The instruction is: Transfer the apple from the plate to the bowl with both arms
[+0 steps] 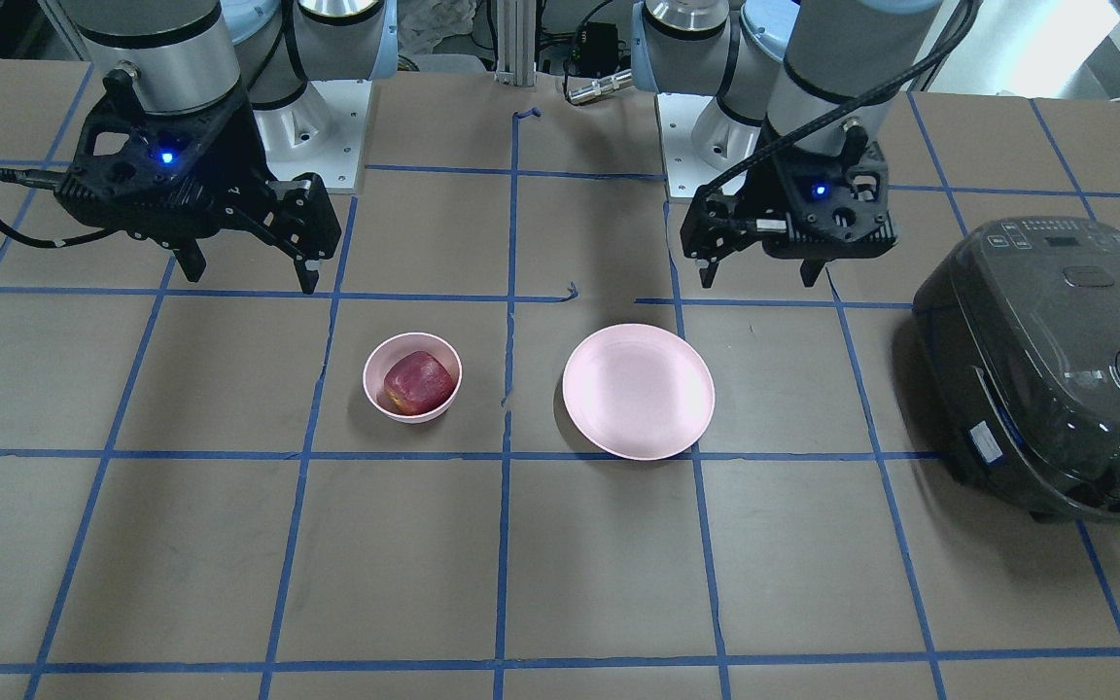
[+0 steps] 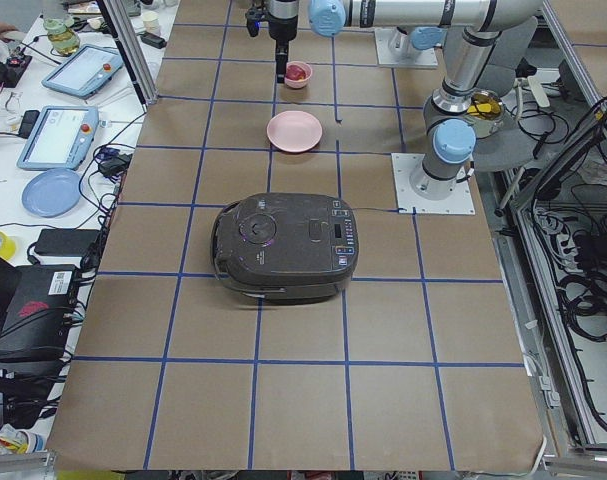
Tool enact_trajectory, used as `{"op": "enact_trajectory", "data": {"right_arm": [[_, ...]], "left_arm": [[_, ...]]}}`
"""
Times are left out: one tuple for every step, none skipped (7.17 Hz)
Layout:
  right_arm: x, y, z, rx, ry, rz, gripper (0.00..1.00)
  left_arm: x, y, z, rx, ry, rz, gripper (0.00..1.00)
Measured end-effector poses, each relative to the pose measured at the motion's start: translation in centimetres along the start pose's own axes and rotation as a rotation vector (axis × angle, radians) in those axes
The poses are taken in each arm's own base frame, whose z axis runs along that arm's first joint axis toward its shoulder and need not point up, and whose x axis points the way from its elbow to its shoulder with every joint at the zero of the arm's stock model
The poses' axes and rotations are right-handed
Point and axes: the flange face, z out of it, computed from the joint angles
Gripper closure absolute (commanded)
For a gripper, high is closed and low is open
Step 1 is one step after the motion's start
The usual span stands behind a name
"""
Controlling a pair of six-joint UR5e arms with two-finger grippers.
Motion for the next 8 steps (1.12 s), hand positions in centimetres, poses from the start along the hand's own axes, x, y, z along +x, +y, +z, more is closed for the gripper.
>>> {"op": "enact_trajectory", "data": {"right_arm": [[0.0,0.0,0.0,-0.001,0.0,0.0,0.0],[0.0,0.0,0.1,-0.001,0.001,0.0,0.0],[0.0,0.0,0.1,-0.002,0.002,0.001,0.0],[0.0,0.1,0.2,-0.004,0.003,0.0,0.0],[0.0,0.1,0.3,-0.006,0.003,0.0,0.0],[0.0,0.2,0.3,-0.006,0.003,0.0,0.0],[0.0,0.2,0.3,-0.007,0.003,0.0,0.0],[0.0,0.2,0.4,-0.007,0.004,0.0,0.0]], "left_arm": [[-1.2,0.0,-1.7,-0.005,-0.003,-0.011,0.0],[-1.8,-0.1,-2.0,-0.006,-0.003,-0.015,0.0],[-2.2,-0.3,-1.7,0.0,-0.003,-0.011,0.0],[-2.4,-0.4,-1.3,0.009,-0.003,-0.008,0.0],[-2.5,-0.4,-1.0,0.013,-0.004,-0.006,0.0],[-2.6,-0.4,-0.9,0.014,-0.004,-0.006,0.0],[-2.6,-0.4,-0.9,0.015,-0.003,-0.006,0.0],[-2.6,-0.4,-0.9,0.015,-0.003,-0.008,0.0]]}}
